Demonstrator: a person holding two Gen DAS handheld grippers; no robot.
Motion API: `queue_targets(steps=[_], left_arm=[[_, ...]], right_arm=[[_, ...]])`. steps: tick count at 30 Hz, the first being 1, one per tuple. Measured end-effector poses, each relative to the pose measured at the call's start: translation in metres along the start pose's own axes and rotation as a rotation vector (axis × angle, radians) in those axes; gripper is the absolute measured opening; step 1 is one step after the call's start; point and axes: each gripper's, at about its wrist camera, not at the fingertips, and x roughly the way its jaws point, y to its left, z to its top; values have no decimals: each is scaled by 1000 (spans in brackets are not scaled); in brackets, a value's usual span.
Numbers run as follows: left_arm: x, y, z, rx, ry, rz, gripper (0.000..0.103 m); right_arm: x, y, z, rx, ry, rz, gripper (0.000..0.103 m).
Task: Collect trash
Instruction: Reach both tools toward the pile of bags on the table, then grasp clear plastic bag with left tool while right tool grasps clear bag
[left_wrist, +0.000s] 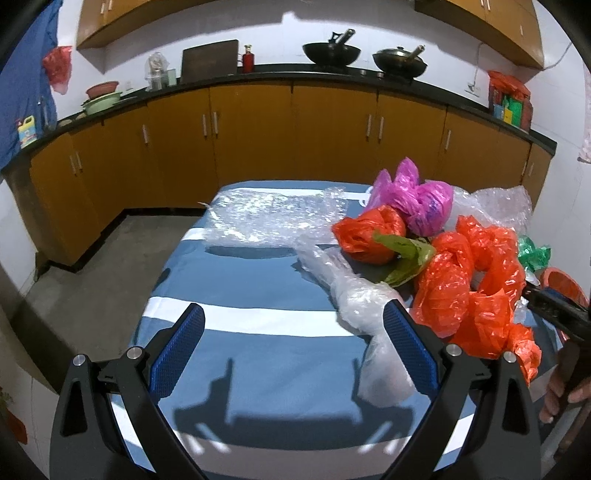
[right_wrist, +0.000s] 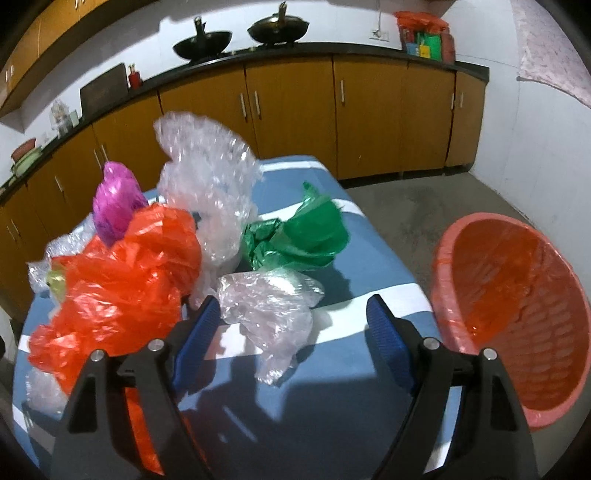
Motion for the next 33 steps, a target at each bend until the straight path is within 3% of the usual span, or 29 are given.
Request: queue_targets(steps=[5, 8, 15, 22, 27, 30, 31, 33], left_arm=[[13, -13, 0, 15, 20, -18, 97], [22, -20, -1, 14, 48, -35, 97], [41, -34, -4, 34, 116, -47, 96], [61, -45, -3, 27, 188, -66, 86], [74, -43, -4, -3, 234, -81, 69], [79, -40, -5, -13, 249, -100, 51], [79, -39, -6, -14, 252, -107, 41], [77, -36, -8, -15, 250, -116, 38]], right_arm=[[11, 5, 3, -13, 27, 41, 39], [9, 5, 1, -18, 28, 65, 27], [-11, 2, -12, -28, 10, 98, 25], [-29, -2, -18, -41, -7, 106, 25], [-34, -4, -23, -52, -3, 110, 25], [-37, -4, -27, -54, -2, 115, 24], [-37, -5, -28, -54, -1, 117, 24], [-39, -7, -28, -49, -2, 121, 23]])
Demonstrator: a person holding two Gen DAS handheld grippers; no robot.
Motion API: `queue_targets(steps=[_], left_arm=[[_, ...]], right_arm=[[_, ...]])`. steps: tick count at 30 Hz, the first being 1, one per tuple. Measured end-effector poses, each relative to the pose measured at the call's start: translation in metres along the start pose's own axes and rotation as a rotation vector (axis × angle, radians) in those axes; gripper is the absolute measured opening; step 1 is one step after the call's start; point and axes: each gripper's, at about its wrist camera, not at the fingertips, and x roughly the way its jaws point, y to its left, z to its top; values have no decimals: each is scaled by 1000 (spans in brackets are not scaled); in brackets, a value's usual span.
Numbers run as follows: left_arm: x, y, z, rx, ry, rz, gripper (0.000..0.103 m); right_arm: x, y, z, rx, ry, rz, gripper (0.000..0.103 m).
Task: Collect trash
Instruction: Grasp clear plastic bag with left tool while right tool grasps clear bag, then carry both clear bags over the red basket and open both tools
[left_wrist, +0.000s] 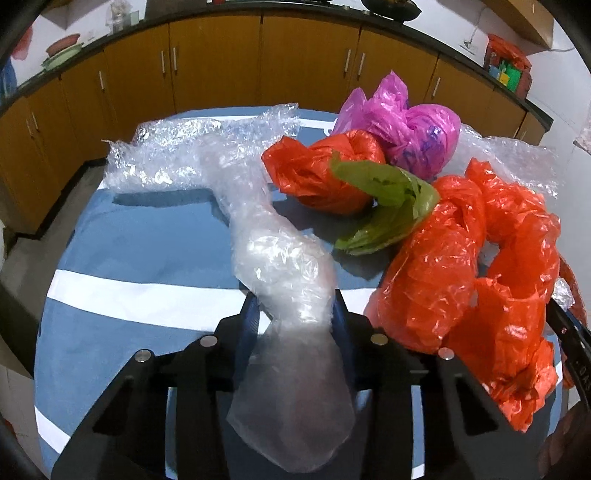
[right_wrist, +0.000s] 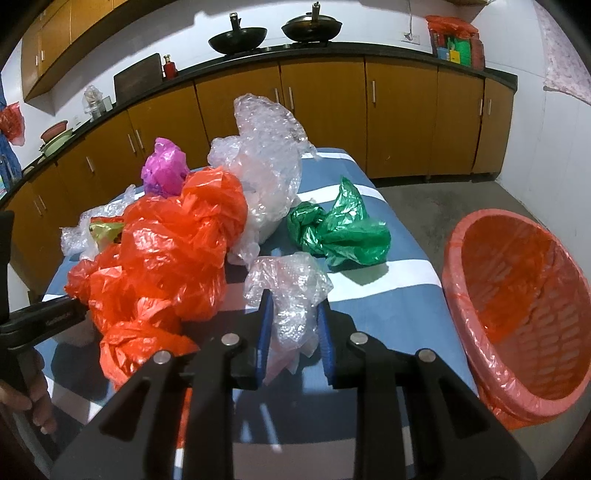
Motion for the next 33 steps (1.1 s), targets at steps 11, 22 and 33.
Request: queue_targets(steps=[11, 22, 33], left_arm=[[-37, 15, -7, 26, -95, -11, 36], [-96, -21, 1, 76, -217, -110, 36], [-119, -142, 2, 252, -223, -374, 36]], right_arm=[[-26, -8, -1, 13, -46, 5, 22], [-67, -32, 8, 37, -129, -28, 22], [-108, -129, 7, 140, -178, -204, 22]])
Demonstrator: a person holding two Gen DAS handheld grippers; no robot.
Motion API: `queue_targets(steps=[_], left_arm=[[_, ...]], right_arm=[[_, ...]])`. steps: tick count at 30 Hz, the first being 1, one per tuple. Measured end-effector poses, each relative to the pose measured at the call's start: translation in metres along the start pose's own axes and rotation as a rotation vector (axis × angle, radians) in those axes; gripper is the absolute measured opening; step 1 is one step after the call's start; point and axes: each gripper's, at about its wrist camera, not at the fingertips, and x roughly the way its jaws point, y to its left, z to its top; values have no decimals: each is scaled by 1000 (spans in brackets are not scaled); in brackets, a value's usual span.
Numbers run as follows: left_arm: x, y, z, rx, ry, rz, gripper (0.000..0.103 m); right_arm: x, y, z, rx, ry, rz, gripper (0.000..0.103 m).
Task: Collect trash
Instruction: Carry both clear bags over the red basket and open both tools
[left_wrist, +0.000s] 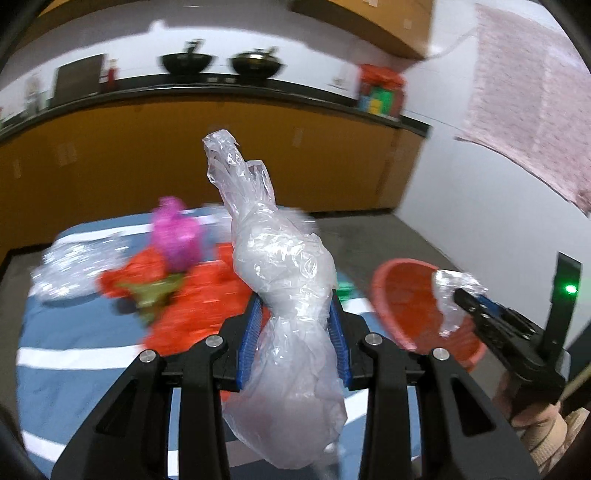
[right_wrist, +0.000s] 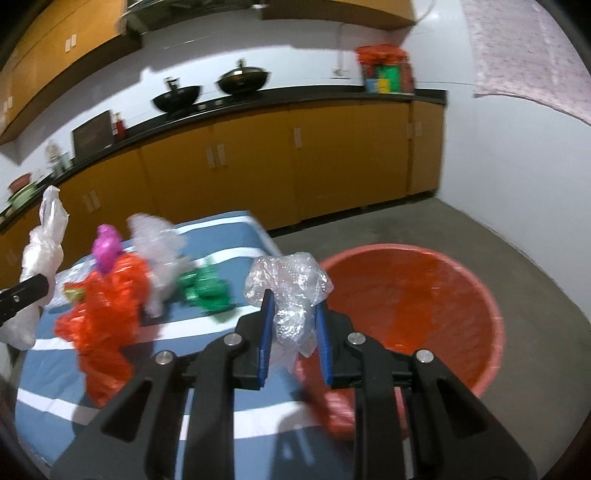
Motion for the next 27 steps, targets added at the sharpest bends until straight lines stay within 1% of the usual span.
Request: queue_targets(steps=[2, 7, 10, 13, 18, 24, 25, 27], left_arm=[[12, -21, 1, 30, 15, -41, 36], [55, -74, -1, 101, 78, -149, 36], [80, -97, -2, 130, 120, -189, 36], [99, -114, -2, 167, 145, -211, 36], [117, -135, -9, 224, 178, -246, 36], [138, -148, -10, 259, 217, -254, 36], [140, -149, -10, 261, 220, -250, 36], [144, -147, -11, 259, 231, -249, 39]], right_arm=[[-1, -23, 1, 25, 5, -31, 22], [4, -62, 0, 58, 19, -87, 22], [10, -80, -1, 76, 33, -108, 22], [17, -94, 2, 91, 40, -121, 22], [30, -111, 6, 103, 47, -132, 22], [43, -121, 9, 108, 51, -127, 25], [45, -122, 10, 109, 48, -125, 26], [47, -124, 12, 116, 46, -119, 34]])
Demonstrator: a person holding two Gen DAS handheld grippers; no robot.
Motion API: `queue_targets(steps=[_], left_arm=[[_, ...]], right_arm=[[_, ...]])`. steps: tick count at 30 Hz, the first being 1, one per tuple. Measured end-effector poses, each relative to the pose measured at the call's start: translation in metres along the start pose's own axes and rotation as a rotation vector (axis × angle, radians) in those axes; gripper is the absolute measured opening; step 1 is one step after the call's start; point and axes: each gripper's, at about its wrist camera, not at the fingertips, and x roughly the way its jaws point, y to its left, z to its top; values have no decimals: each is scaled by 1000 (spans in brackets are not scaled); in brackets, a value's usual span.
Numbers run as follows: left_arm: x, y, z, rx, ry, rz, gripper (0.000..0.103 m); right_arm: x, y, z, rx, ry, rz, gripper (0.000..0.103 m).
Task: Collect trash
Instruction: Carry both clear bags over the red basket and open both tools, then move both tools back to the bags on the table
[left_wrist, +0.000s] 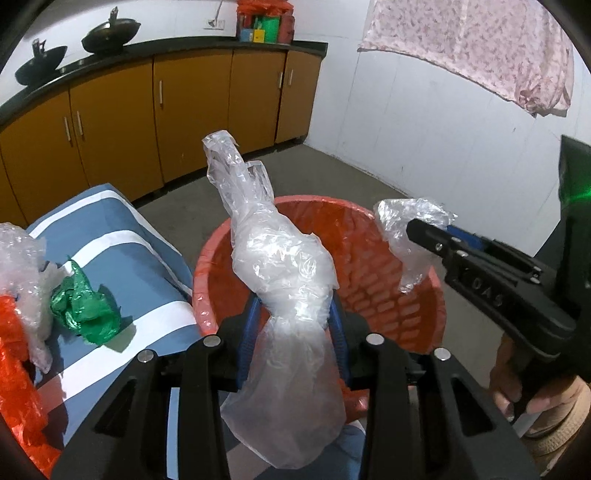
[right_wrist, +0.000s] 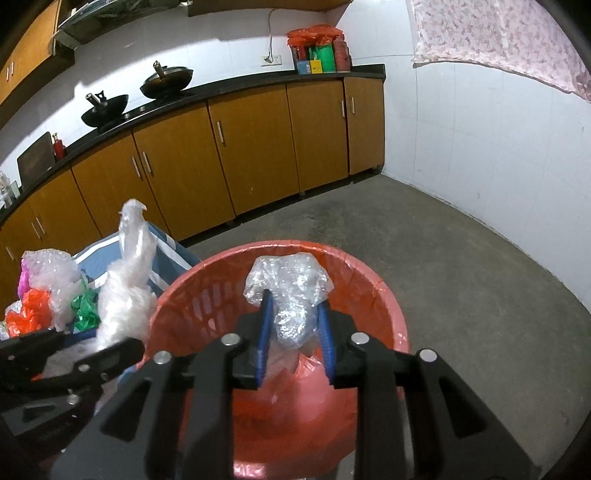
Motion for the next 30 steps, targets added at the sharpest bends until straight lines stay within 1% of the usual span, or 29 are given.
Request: queue_targets(steps=[1, 2, 4, 7, 8, 11, 12, 14, 17, 19, 24, 28, 30], left_arm=[[1, 0, 0, -2, 4, 0, 43], [1, 1, -1, -5, 6, 0, 47], [1, 3, -3, -3, 5, 3, 52], [2, 4, -6, -11, 12, 12, 53], [4, 1, -2, -17, 14, 15, 53], [-6, 8, -5, -42, 4, 30, 54], [-13, 10, -7, -47, -8, 43, 55], [-24, 17, -11, -53, -33, 66, 59], [-51, 23, -19, -65, -83, 106, 60], [-67, 27, -22, -81, -114, 129, 66], [-114, 53, -42, -127, -203, 235, 71], [-149, 85, -66, -185, -251, 372, 74], [-167, 105, -79, -227, -272, 448, 77]], right_arm=[[0, -1, 0, 3, -4, 0, 40], [1, -2, 0, 3, -8, 2, 44], [1, -4, -2, -1, -10, -1, 47], [1, -5, -3, -1, -9, -7, 50], [0, -6, -5, 2, -10, -10, 51], [-5, -7, -5, 3, -19, -20, 54], [-6, -7, -5, -1, -21, -22, 55], [-10, -4, -6, -15, -26, -26, 56], [-16, 3, -6, -32, -33, -12, 58], [-20, 11, -6, -43, -35, 6, 58], [-27, 51, -10, -102, -36, 78, 60], [-28, 94, -18, -155, -17, 156, 61], [-28, 115, -22, -168, 0, 200, 61]])
